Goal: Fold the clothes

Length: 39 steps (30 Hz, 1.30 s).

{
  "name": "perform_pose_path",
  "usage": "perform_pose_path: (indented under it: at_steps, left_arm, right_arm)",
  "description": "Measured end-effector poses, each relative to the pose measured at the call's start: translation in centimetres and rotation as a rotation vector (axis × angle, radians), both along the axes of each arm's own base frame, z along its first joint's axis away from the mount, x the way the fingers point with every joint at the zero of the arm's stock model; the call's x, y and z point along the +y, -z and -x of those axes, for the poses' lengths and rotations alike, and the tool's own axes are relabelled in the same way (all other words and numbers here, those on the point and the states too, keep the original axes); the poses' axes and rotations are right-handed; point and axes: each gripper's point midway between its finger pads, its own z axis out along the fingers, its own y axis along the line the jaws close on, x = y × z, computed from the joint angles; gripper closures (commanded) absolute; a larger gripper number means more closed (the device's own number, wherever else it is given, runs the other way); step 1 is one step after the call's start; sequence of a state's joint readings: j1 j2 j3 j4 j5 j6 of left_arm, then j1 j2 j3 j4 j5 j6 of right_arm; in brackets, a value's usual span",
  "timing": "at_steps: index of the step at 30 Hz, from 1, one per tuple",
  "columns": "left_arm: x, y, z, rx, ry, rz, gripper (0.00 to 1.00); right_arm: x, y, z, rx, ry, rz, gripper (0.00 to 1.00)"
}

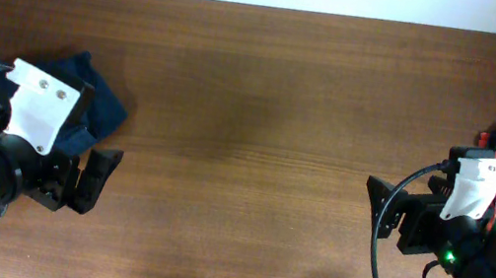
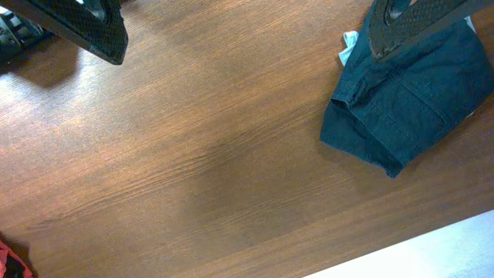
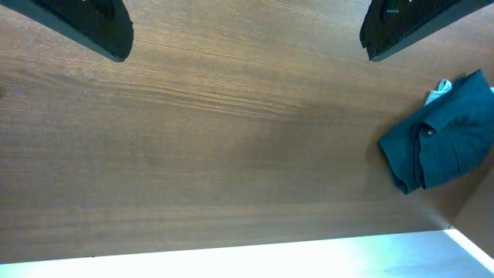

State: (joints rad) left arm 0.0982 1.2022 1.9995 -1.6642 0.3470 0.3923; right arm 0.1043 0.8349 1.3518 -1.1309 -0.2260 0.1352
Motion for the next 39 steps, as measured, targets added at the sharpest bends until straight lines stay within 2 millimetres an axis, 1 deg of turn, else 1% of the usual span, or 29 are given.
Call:
perform_pose_path:
  at_steps: [5, 8, 10, 12, 17, 19, 20, 22, 24, 28, 29, 31, 32, 36, 39]
  left_arm:
    - [0.0, 0.0, 0.0, 0.000, 0.000, 0.000, 0.01]
    - [0.0, 0.0, 0.0, 0.000, 0.000, 0.000, 0.01]
    - [0.0, 0.0, 0.0, 0.000, 0.000, 0.000, 0.01]
    - [0.0, 0.0, 0.0, 0.000, 0.000, 0.000, 0.01]
    - [0.0, 0.0, 0.0, 0.000, 0.000, 0.000, 0.01]
    - [0.0, 0.0, 0.0, 0.000, 0.000, 0.000, 0.01]
    - [0.0, 0.0, 0.0, 0.000, 0.000, 0.000, 0.01]
    - [0.0, 0.0, 0.0, 0.000, 0.000, 0.000, 0.01]
    - [0.0, 0.0, 0.0, 0.001, 0.000, 0.000, 0.01]
    - [0.0, 0.0, 0.0, 0.001, 0.000, 0.000, 0.01]
    - [0.0, 0.0, 0.0, 0.001, 0.000, -0.001, 0.01]
    - [0.0, 0.0, 0.0, 0.001, -0.001, -0.001, 0.01]
    - [0.0, 0.0, 0.0, 0.001, -0.001, -0.001, 0.01]
    - [0.0, 0.0, 0.0, 0.001, 0.000, 0.000, 0.01]
    - [0.0, 0.0, 0.0, 0.001, -0.001, -0.001, 0.01]
  right_arm:
    - [-0.1, 0.3, 0.1, 0.012, 0.004, 0.004, 0.01]
    - [-0.8, 0.0, 0.0, -0.005, 0.038, 0.026, 0.01]
    - [-1.4, -0.3, 0.3, -0.028, 0.060, 0.051, 0.01]
    - [-2.0, -0.9, 1.0, -0.069, 0.073, 0.079, 0.01]
    - [-3.7, -3.3, 4.0, -0.227, 0.123, 0.154, 0.01]
    - [-4.4, -3.5, 4.7, -0.282, 0.153, 0.174, 0.01]
    - [-4.8, -3.2, 4.9, -0.302, 0.171, 0.184, 0.01]
    - [-5.5, -1.8, 4.8, -0.326, 0.211, 0.198, 0.01]
    - [-6.1, 0.5, 4.3, -0.334, 0.246, 0.208, 0.01]
    - [-6.7, 6.6, 2.9, -0.333, 0.279, 0.217, 0.01]
    - [-6.7, 8.4, 2.5, -0.333, 0.278, 0.216, 0.01]
    - [-6.6, 11.2, 1.9, -0.338, 0.272, 0.213, 0.01]
    - [-6.4, 12.9, 1.6, -0.340, 0.263, 0.208, 0.01]
    - [-5.7, 17.3, 0.5, -0.351, 0.227, 0.190, 0.01]
    - [-5.2, 19.2, -0.3, -0.349, 0.199, 0.175, 0.01]
